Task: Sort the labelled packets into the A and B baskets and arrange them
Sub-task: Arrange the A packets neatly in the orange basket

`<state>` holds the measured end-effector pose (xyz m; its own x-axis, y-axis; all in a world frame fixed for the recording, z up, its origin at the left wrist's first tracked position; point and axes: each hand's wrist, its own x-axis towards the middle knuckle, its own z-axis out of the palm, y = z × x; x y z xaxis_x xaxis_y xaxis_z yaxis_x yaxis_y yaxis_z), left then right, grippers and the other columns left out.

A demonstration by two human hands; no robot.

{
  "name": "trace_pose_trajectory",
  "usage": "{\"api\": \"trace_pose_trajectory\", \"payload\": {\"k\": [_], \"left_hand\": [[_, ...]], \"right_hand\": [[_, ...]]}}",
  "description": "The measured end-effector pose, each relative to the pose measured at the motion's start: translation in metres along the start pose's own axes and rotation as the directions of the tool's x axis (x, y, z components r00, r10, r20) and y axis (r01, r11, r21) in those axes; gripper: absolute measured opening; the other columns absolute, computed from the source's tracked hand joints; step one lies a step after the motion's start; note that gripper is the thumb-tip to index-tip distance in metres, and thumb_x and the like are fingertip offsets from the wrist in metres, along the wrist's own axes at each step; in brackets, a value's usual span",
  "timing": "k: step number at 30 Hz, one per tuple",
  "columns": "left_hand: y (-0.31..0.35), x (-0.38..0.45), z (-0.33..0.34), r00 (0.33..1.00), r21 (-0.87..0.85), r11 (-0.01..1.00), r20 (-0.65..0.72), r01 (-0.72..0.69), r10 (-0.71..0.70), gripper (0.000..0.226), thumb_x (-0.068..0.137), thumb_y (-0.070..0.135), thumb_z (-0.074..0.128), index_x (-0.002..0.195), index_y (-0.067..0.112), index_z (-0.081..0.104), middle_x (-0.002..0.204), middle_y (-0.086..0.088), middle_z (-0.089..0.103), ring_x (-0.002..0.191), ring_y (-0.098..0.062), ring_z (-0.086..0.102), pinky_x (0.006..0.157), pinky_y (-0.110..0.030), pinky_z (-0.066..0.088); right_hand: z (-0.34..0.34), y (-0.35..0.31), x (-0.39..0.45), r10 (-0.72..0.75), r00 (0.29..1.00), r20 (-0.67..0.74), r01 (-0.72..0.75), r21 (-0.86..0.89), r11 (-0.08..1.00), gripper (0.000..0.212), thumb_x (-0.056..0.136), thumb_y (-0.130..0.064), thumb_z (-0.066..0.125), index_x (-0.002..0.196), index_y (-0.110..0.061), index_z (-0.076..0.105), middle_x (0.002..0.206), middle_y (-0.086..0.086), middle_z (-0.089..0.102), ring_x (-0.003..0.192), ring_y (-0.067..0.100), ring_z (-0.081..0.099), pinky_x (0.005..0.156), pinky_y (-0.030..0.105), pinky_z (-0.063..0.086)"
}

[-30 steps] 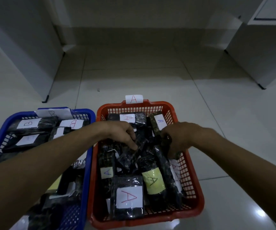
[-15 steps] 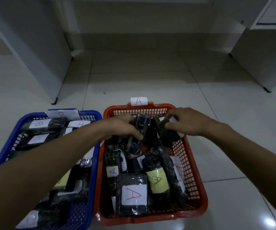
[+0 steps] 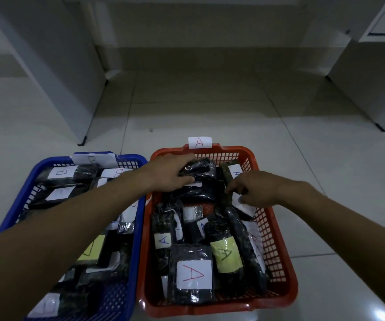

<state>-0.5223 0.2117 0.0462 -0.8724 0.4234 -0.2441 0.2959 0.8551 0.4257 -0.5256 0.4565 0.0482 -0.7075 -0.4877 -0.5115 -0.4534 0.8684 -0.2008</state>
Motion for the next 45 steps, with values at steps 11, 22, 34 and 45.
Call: {"api": "trace_pose_trajectory", "payload": {"k": [11, 22, 34, 45], "left_hand": [[-0.008, 0.001, 0.016, 0.998, 0.022, 1.000, -0.061, -0.012, 0.013, 0.049, 0.077, 0.034, 0.079, 0.113, 0.027, 0.047, 0.117, 0.006, 0.056, 0.106, -0.012, 0.051, 0.084, -0.027, 0.042], [-0.031, -0.006, 0.023, 0.995, 0.401, 0.915, -0.102, 0.045, -0.004, 0.047, 0.083, 0.050, 0.066, 0.127, 0.036, 0.055, 0.135, 0.012, 0.051, 0.126, -0.016, 0.033, 0.103, -0.040, 0.027], [-0.033, -0.006, 0.017, 0.988, 0.311, 0.950, -0.152, 0.021, 0.028, 0.034, 0.084, 0.051, 0.064, 0.113, 0.034, 0.060, 0.126, 0.013, 0.056, 0.122, -0.014, 0.037, 0.097, -0.037, 0.030], [-0.008, -0.002, 0.019, 0.994, 0.008, 0.994, -0.005, -0.107, 0.107, 0.016, 0.089, 0.037, 0.065, 0.104, 0.032, 0.069, 0.086, 0.019, 0.063, 0.083, 0.001, 0.056, 0.074, -0.023, 0.043]], "right_hand": [[0.013, -0.026, 0.030, 0.067, 0.951, -0.302, 0.120, 0.558, 0.821, 0.046, 0.079, -0.032, 0.081, 0.119, -0.032, 0.059, 0.107, -0.009, 0.069, 0.093, 0.006, 0.067, 0.080, 0.028, 0.057], [0.025, -0.048, 0.049, 0.001, 0.939, -0.343, 0.031, 0.088, 0.996, 0.052, 0.082, -0.041, 0.077, 0.123, -0.025, 0.048, 0.107, -0.003, 0.063, 0.099, 0.019, 0.060, 0.085, 0.038, 0.053], [0.000, -0.031, 0.030, 0.007, 0.992, -0.125, 0.025, 0.251, 0.968, 0.030, 0.086, -0.045, 0.071, 0.107, -0.024, 0.066, 0.095, -0.008, 0.071, 0.086, 0.006, 0.066, 0.083, 0.032, 0.056], [0.006, -0.037, -0.012, -0.123, 0.959, 0.256, 0.070, 0.206, 0.976, 0.055, 0.067, -0.051, 0.085, 0.111, -0.034, 0.059, 0.109, -0.013, 0.058, 0.101, 0.013, 0.057, 0.085, 0.031, 0.050]]}}
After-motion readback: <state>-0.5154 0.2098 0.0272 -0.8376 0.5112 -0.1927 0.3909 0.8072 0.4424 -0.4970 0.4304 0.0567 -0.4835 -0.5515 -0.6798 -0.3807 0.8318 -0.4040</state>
